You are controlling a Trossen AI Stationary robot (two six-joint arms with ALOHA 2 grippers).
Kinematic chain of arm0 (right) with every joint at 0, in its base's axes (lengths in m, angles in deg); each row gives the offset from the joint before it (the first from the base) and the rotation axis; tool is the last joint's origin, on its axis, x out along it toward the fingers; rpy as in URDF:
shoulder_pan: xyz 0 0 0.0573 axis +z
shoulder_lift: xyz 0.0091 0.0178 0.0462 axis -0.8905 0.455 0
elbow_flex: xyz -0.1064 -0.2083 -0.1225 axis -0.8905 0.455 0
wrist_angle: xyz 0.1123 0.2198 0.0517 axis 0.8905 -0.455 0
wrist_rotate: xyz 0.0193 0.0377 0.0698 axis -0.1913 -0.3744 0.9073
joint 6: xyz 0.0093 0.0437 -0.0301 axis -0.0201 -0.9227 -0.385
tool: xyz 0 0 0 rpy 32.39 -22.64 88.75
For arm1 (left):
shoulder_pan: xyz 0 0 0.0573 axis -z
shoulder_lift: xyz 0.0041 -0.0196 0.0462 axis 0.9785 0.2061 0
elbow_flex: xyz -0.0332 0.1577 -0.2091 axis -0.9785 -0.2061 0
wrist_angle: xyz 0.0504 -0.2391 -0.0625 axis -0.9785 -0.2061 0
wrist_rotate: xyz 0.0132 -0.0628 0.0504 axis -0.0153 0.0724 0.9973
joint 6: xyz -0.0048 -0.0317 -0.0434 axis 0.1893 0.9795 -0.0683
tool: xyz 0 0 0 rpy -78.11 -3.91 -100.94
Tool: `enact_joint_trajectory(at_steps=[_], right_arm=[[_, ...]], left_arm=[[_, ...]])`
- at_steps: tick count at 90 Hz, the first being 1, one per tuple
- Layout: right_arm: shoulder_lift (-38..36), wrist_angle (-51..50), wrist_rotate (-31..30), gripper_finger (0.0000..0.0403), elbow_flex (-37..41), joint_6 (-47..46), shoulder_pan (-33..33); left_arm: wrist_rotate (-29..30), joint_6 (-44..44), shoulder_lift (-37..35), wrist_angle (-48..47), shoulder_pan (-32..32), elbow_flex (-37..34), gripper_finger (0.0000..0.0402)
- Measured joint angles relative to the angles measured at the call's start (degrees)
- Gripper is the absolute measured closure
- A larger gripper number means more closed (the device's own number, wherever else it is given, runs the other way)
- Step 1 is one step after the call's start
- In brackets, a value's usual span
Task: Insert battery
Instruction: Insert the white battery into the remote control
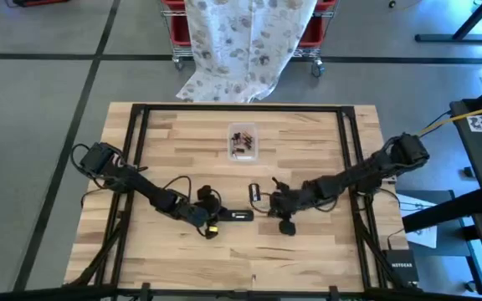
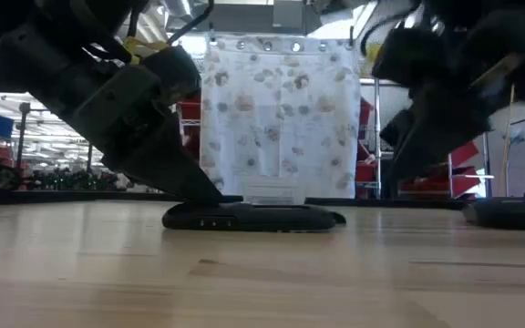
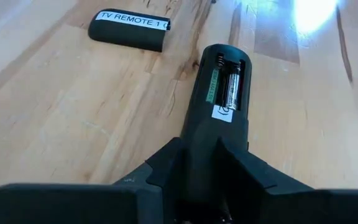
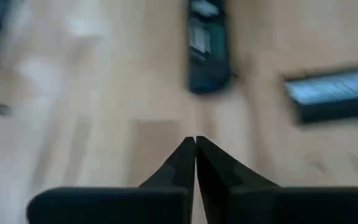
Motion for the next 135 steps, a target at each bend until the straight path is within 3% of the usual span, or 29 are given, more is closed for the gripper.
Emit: enact_joint_trajectory(at_steps=[45, 60, 76, 104, 114, 135], right_arm=[[0.0, 3.38, -6.44, 0.0403, -0.04, 0.25, 3.95], [0.0, -1.24, 4.73, 0.0394, -1.19, 2.14, 6.22], [0.0, -9.88, 12.13, 0.0328, -5.92, 6.65, 12.76], [3.74, -10.9, 5.5, 0.0159, -8.55, 24.65, 23.08], [7.6, -6.22, 6.91, 0.0144, -8.47, 30.21, 24.36], [15.42, 3.43, 8.6, 0.0158, -11.86, 40.47, 28.0]], left_arm=[[0.1, -0.93, -0.04, 0.15, -0.06, 0.0, 0.0315], [-0.11, -3.77, -0.11, 0.2, -1.16, 0.0, 0.0315], [-1.76, -6.44, -0.15, 0.24, -3.12, 0.0, 0.0315], [-4.25, -6.23, -0.2, 0.26, -4.58, 0.0, 0.0315], [-4.2, -4.09, -0.19, 0.22, -4.6, 0.0, 0.0315], [-3.63, 0.22, -0.13, 0.2, -4.3, 0.0, 0.0315]])
